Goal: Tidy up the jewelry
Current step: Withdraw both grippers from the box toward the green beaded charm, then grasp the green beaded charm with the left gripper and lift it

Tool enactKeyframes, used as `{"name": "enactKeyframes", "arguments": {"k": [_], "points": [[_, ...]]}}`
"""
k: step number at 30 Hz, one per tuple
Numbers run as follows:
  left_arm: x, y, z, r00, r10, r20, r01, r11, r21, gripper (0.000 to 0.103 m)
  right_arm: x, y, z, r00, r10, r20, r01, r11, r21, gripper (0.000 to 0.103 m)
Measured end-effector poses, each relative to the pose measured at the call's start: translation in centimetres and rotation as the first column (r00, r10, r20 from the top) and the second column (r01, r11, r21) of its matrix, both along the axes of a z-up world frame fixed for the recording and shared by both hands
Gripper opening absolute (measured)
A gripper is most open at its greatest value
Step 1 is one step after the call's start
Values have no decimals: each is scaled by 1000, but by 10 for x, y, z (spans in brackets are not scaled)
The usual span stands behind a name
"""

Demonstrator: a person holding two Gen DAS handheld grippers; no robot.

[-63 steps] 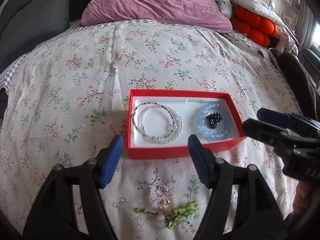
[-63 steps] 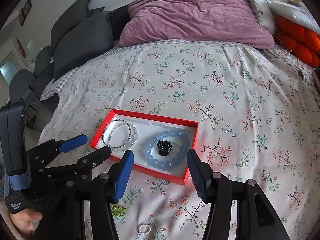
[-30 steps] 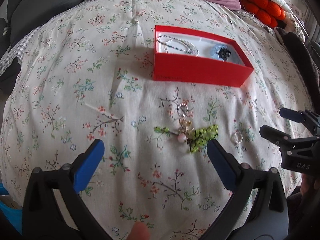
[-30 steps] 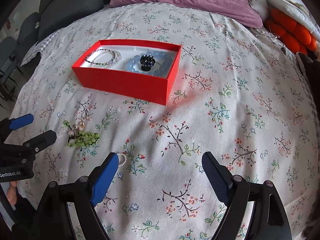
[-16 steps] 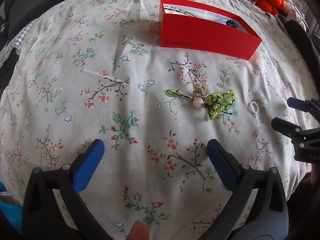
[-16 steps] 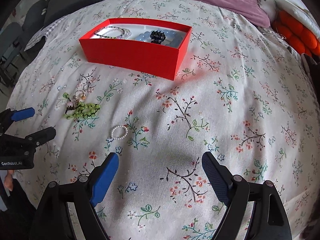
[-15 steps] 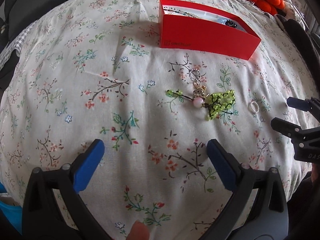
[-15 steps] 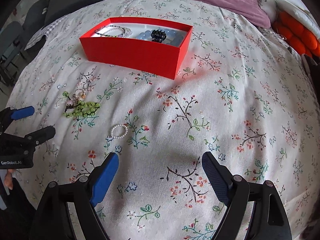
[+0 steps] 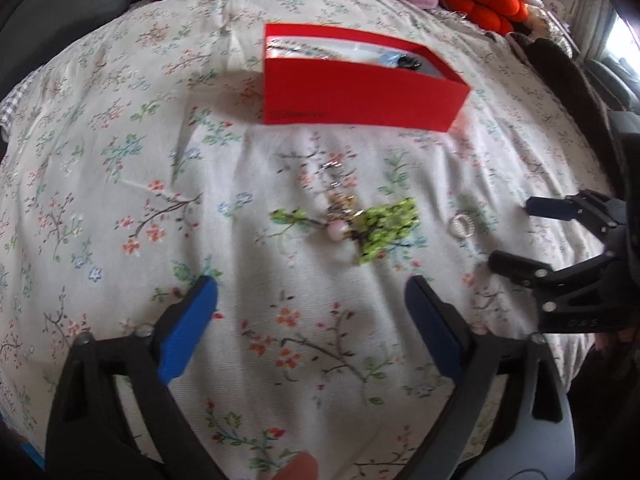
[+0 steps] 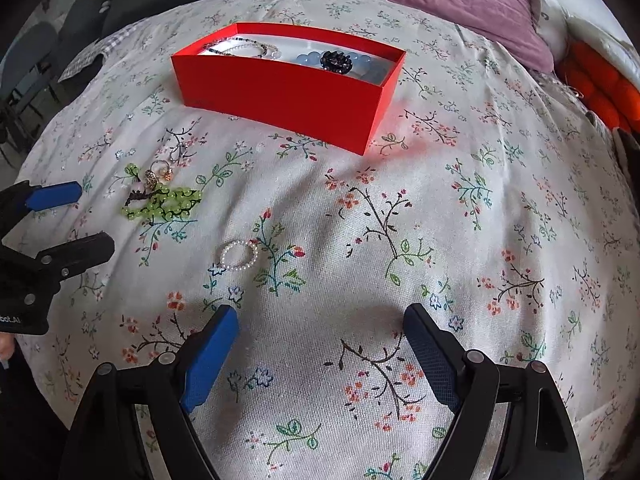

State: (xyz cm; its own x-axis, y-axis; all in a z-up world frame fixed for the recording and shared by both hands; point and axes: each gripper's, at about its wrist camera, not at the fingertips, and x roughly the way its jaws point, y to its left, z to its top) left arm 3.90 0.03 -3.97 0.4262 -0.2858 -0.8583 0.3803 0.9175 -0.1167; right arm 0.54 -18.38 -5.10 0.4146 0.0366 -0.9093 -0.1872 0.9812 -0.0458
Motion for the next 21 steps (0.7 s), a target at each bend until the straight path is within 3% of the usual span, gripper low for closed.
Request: {"name": "enactKeyframes", "arguments": {"k": [6, 14, 16, 21], "points": [[7, -8, 1, 998, -36, -44, 31, 994, -104, 71, -1, 1, 0, 1000, 2, 1, -2, 1000, -1, 86], [19, -24, -6, 999, -21, -31, 19, 998, -66, 34, -3, 2, 1, 1000, 5, 5, -5, 1000, -6, 86], [19, -25, -6, 999, -29, -33, 27, 998, -59, 17, -3, 3, 2, 1000, 8, 6, -8, 1000, -8, 86], [15, -28, -2, 998, -49, -30, 47, 998, -46, 9, -2, 3, 2, 1000, 11, 5, -11, 1000, -5, 86]]}}
